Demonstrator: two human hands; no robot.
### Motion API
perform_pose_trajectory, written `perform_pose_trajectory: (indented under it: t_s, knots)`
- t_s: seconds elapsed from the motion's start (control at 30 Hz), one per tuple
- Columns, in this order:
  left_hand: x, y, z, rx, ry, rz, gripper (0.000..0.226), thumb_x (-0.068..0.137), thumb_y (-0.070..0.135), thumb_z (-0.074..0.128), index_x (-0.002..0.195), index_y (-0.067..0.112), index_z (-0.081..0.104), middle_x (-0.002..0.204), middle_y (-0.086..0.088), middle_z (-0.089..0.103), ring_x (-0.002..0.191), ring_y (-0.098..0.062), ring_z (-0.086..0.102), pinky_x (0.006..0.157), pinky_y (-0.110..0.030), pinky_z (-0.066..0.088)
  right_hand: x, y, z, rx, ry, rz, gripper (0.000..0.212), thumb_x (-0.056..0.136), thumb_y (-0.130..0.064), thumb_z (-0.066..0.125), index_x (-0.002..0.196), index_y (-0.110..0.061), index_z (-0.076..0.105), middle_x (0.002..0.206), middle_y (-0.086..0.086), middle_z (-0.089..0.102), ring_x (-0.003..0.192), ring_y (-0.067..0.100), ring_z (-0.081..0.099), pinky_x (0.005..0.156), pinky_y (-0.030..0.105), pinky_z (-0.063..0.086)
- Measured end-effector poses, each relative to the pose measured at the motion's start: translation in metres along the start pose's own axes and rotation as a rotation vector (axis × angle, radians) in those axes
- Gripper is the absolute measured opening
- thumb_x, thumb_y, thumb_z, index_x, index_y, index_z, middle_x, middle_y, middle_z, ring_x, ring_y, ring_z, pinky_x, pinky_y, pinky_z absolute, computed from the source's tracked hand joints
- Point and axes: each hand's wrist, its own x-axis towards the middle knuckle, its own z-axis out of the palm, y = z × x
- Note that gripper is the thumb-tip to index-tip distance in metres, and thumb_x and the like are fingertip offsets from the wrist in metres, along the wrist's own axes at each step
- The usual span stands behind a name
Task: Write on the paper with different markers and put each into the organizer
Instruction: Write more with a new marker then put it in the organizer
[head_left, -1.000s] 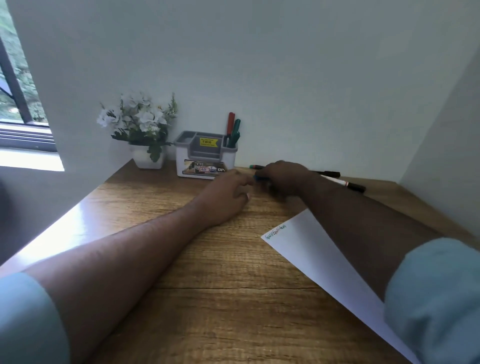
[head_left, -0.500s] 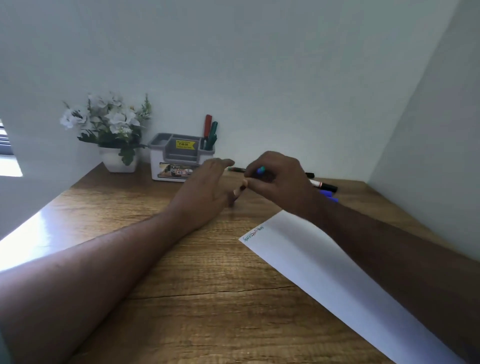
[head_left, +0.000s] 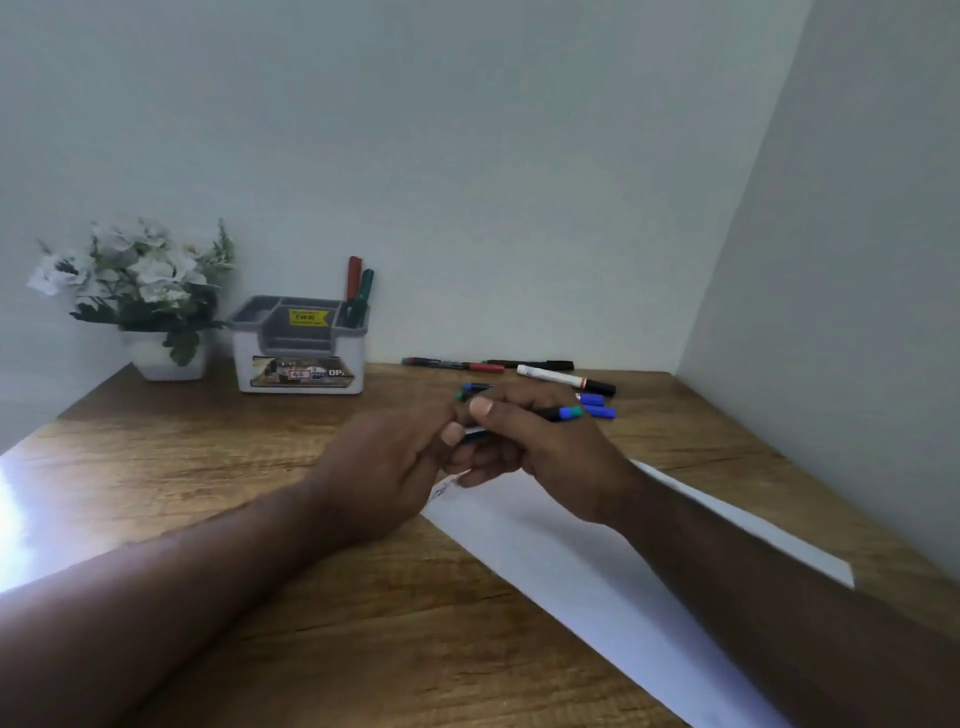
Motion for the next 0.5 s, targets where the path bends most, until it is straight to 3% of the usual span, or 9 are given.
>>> perform_pose_trajectory:
  t_s: [0.13, 0.2, 0.27, 0.33, 0.4, 0.43, 0.5]
  knots:
    - [0.005, 0.005, -0.002, -0.057, 0.083, -0.115, 0.033, 0.098, 0.046, 0.038, 0.070, 0.044, 0.055, 0.052, 0.014, 0.050, 0.047, -0.003, 0.045, 0.046, -0.014, 0.030, 0.003, -0.008, -0.017, 0.101, -0.121, 0.071, 0.027, 0.096, -0.011, 0.045, 0.102, -0.003, 0.070, 0.093, 0.026, 0.070, 0.087, 0.036, 0.070, 0.071, 0.041, 0.059]
    - [0.006, -0.006, -0.009, -0.078, 0.114, -0.310, 0.035, 0.095, 0.055, 0.043, 0.063, 0.046, 0.056, 0.047, 0.010, 0.049, 0.043, -0.006, 0.042, 0.047, -0.021, 0.032, 0.005, -0.010, -0.035, 0.226, 0.025, 0.073, 0.034, 0.095, -0.012, 0.041, 0.093, -0.003, 0.074, 0.083, 0.021, 0.072, 0.076, 0.030, 0.073, 0.065, 0.037, 0.060]
    - [0.004, -0.019, -0.015, -0.055, 0.140, -0.440, 0.040, 0.092, 0.053, 0.044, 0.059, 0.034, 0.055, 0.050, 0.007, 0.048, 0.046, -0.006, 0.041, 0.051, -0.029, 0.035, 0.005, -0.005, -0.055, 0.250, 0.201, 0.070, 0.037, 0.096, -0.014, 0.040, 0.087, -0.004, 0.074, 0.076, 0.017, 0.073, 0.064, 0.025, 0.071, 0.057, 0.032, 0.058]
    - [0.004, -0.027, -0.014, -0.016, -0.021, -0.451, 0.027, 0.094, 0.047, 0.046, 0.075, 0.033, 0.059, 0.070, 0.010, 0.060, 0.063, -0.005, 0.054, 0.061, -0.029, 0.044, 0.005, 0.008, -0.062, 0.202, 0.280, 0.107, 0.027, 0.096, -0.015, 0.045, 0.093, -0.003, 0.069, 0.075, 0.015, 0.071, 0.056, 0.020, 0.064, 0.052, 0.028, 0.054]
    - [0.004, -0.031, -0.010, 0.004, -0.284, -0.403, 0.012, 0.094, 0.041, 0.051, 0.101, 0.038, 0.060, 0.096, 0.014, 0.064, 0.086, -0.003, 0.058, 0.077, -0.031, 0.050, 0.008, 0.024, -0.058, 0.160, 0.306, 0.151, 0.013, 0.092, -0.008, 0.054, 0.089, -0.005, 0.066, 0.070, 0.010, 0.063, 0.053, 0.016, 0.053, 0.047, 0.025, 0.047]
    - [0.005, -0.032, -0.008, 0.000, -0.393, -0.363, 0.016, 0.093, 0.040, 0.054, 0.109, 0.041, 0.059, 0.100, 0.015, 0.065, 0.090, -0.001, 0.058, 0.081, -0.031, 0.051, 0.010, 0.029, -0.054, 0.153, 0.298, 0.156, 0.011, 0.089, -0.003, 0.057, 0.082, -0.007, 0.064, 0.066, 0.007, 0.057, 0.052, 0.014, 0.047, 0.046, 0.024, 0.043]
    - [0.006, -0.034, -0.010, -0.050, -0.505, -0.349, 0.024, 0.089, 0.042, 0.061, 0.112, 0.045, 0.060, 0.090, 0.015, 0.064, 0.085, 0.002, 0.057, 0.076, -0.026, 0.049, 0.013, 0.035, -0.046, 0.171, 0.262, 0.161, 0.017, 0.085, 0.003, 0.059, 0.073, -0.010, 0.061, 0.060, 0.003, 0.049, 0.051, 0.011, 0.040, 0.043, 0.022, 0.036]
